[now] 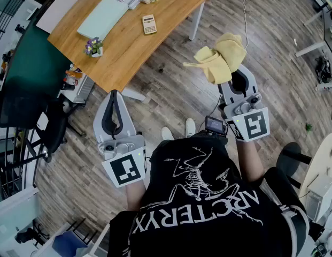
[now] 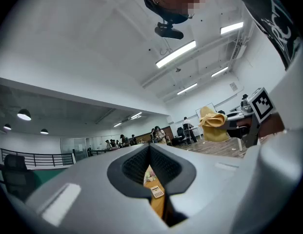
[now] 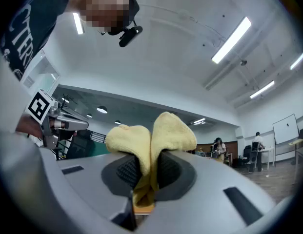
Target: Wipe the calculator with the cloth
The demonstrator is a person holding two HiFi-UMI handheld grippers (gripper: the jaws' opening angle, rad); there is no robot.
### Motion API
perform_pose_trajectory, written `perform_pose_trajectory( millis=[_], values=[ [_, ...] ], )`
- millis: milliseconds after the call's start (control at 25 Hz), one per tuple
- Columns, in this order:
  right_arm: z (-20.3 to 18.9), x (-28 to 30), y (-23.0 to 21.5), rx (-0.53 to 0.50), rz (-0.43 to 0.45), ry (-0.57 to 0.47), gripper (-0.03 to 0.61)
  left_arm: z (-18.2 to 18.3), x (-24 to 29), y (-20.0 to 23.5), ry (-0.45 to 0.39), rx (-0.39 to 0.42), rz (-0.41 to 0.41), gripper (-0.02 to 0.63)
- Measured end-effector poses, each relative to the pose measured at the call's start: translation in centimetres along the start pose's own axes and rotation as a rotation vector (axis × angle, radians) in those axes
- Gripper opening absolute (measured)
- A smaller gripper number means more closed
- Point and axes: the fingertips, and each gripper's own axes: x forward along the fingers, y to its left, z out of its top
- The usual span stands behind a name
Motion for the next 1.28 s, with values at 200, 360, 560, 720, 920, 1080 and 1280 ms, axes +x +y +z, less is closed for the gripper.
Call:
perform_pose_trajectory(
  millis=[200,360,560,720,920,1080,1280],
  values=[
    [-0.1,1.0,0.2,0.003,0.012,-0.005,0.052,0.0,0.6,0.6,-0.019,0.021,0.01,0.009],
    [-0.3,1.9,0.2,0.002,0.022,0.0,0.052,-0.7,1.2,0.9,0.015,0.006,0.016,0.009],
    [-0.8,2.5,-1.0,0.014,0.023,-0.007,0.052,-0.8,2.6,0.3,0.017,0.014,0.02,0.009],
    [-1.5,2.9,-2.6,0.028,0.04,-0.002,0.052,-1.2,4.1,-1.3,0.034,-0.006,0.031,0.009],
    [-2.7,4.0,-4.5,0.038,0.075,0.012,0.052,-1.4,5.9,-3.6,0.055,-0.021,0.031,0.009],
    [-4.4,6.0,-5.9,0.047,0.075,0.024,0.052,-2.4,8.4,-3.5,0.066,-0.019,0.021,0.009],
    [-6.7,11.3,-7.3,0.056,0.073,0.036,0.052,-4.1,13.5,-0.4,0.046,-0.028,0.028,0.009]
  ],
)
